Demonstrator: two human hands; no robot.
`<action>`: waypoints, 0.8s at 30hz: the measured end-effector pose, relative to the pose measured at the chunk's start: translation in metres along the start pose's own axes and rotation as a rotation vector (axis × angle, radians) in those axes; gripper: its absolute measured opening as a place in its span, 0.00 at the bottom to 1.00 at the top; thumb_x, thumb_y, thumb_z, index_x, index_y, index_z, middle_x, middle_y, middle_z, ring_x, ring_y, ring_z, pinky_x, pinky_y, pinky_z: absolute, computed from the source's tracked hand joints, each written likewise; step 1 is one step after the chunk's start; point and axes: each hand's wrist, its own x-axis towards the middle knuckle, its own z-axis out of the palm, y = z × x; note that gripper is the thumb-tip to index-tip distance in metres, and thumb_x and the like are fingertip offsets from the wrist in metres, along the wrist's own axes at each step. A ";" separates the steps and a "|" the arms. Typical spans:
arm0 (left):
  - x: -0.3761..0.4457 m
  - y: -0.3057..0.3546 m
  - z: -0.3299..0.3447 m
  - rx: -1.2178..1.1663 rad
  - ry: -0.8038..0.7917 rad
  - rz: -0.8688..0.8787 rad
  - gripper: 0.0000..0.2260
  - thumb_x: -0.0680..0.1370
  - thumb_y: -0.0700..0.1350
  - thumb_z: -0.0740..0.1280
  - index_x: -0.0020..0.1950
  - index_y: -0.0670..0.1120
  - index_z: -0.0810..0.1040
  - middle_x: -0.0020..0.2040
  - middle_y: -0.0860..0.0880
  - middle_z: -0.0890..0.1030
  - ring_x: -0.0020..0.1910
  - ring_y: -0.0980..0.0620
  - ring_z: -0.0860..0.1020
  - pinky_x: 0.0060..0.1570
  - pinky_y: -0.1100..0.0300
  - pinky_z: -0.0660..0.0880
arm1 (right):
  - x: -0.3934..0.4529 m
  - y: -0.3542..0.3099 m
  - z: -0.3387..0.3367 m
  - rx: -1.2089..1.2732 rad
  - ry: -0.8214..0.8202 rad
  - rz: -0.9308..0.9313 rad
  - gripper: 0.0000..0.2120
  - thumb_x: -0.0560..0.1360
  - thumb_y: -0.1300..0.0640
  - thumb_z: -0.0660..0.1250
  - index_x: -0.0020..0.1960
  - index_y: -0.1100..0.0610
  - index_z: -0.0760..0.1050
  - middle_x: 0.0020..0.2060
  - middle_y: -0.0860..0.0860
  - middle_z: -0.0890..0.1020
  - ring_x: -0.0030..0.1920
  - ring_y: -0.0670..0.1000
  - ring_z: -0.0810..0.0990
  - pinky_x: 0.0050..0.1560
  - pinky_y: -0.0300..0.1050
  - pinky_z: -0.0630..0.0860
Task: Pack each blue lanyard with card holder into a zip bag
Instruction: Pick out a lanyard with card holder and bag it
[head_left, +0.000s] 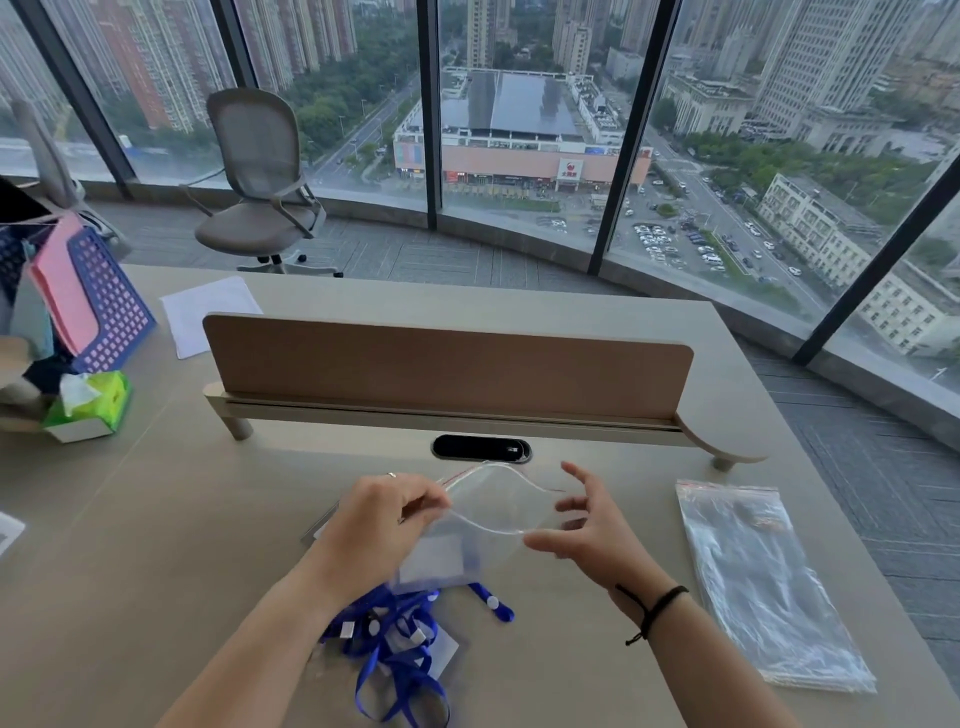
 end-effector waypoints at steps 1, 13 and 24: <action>0.000 -0.001 -0.004 -0.016 0.006 0.001 0.06 0.76 0.41 0.72 0.51 0.50 0.85 0.43 0.59 0.85 0.44 0.63 0.82 0.48 0.62 0.81 | 0.002 -0.001 0.001 -0.041 -0.004 -0.002 0.44 0.61 0.58 0.82 0.68 0.38 0.61 0.56 0.48 0.73 0.45 0.52 0.82 0.45 0.44 0.80; -0.022 -0.025 -0.038 -0.259 0.049 -0.248 0.06 0.75 0.38 0.73 0.49 0.47 0.85 0.39 0.51 0.87 0.41 0.53 0.85 0.50 0.58 0.82 | 0.008 -0.002 -0.001 -0.003 -0.109 -0.158 0.17 0.67 0.61 0.79 0.26 0.55 0.74 0.27 0.54 0.68 0.32 0.51 0.62 0.29 0.41 0.59; -0.032 -0.032 -0.027 -0.583 0.211 -0.369 0.02 0.73 0.44 0.73 0.43 0.51 0.85 0.43 0.44 0.86 0.46 0.43 0.84 0.56 0.44 0.79 | -0.003 -0.027 -0.007 0.236 -0.215 -0.305 0.11 0.70 0.57 0.71 0.44 0.65 0.85 0.42 0.63 0.86 0.40 0.54 0.82 0.48 0.44 0.81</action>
